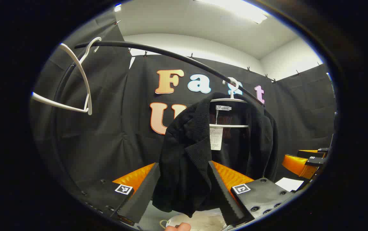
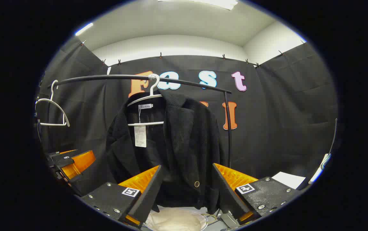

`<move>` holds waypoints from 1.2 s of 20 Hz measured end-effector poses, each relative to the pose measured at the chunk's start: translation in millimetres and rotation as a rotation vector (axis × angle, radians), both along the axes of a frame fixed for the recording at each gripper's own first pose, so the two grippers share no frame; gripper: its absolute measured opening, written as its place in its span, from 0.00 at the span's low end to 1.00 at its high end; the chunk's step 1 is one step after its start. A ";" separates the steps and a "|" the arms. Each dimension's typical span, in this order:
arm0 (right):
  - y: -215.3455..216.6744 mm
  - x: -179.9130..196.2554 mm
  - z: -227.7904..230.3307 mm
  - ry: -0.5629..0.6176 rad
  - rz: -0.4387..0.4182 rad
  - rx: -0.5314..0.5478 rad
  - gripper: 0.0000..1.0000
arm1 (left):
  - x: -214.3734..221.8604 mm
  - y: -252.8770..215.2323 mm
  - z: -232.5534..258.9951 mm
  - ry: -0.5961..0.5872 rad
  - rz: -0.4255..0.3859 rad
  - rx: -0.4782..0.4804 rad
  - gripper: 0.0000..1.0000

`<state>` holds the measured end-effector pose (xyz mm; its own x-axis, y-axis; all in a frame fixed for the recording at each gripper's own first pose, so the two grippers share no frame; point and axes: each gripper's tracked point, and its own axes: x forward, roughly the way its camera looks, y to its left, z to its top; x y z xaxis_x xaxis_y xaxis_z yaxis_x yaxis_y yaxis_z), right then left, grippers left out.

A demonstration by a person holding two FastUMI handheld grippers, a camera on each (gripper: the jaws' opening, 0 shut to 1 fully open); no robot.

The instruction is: Grasp the clothes on the hanger with both hands and then place them into the laundry hamper below.

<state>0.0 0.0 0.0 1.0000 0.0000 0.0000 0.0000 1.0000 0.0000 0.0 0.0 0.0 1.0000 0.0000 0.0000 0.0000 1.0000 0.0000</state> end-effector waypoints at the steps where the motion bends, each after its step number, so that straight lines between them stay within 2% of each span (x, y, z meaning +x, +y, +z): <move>1: -0.3 -0.2 -1.4 0.002 0.000 0.001 0.94 | 1.6 -0.6 -0.9 0.001 0.001 0.000 0.97; 7: -1.1 0.7 -0.3 -0.002 -0.002 0.004 0.93 | 3.4 -1.9 -1.2 0.005 -0.001 0.005 0.97; 8: -2.3 1.1 -0.7 -0.001 -0.003 0.005 1.00 | 3.7 -1.8 -0.9 0.003 -0.002 0.006 0.97; 9: -2.5 2.8 -0.7 -0.001 -0.004 0.007 1.00 | 3.0 -2.1 0.0 0.001 -0.002 0.007 1.00; 11: -2.9 3.0 -1.9 0.000 -0.004 0.010 1.00 | 3.3 -2.3 0.1 0.000 -0.004 0.009 0.93; 16: -0.4 4.6 -1.3 0.000 0.004 0.007 1.00 | 4.5 -2.6 -2.0 0.009 -0.005 0.001 0.93; 18: -1.0 5.0 0.6 -0.003 0.004 0.002 1.00 | 6.3 -0.9 -1.5 0.008 -0.001 0.005 0.96; 21: -0.7 8.5 -0.8 -0.001 0.005 0.006 0.85 | 7.4 -1.1 -1.7 0.010 -0.001 0.003 0.96; 23: -0.4 7.5 0.0 -0.003 0.005 0.004 0.95 | 8.9 -2.1 -3.2 0.014 -0.006 0.000 0.93; 24: -0.1 8.3 0.9 -0.005 0.005 0.001 1.00 | 10.7 -2.7 -3.2 0.014 -0.010 -0.002 0.96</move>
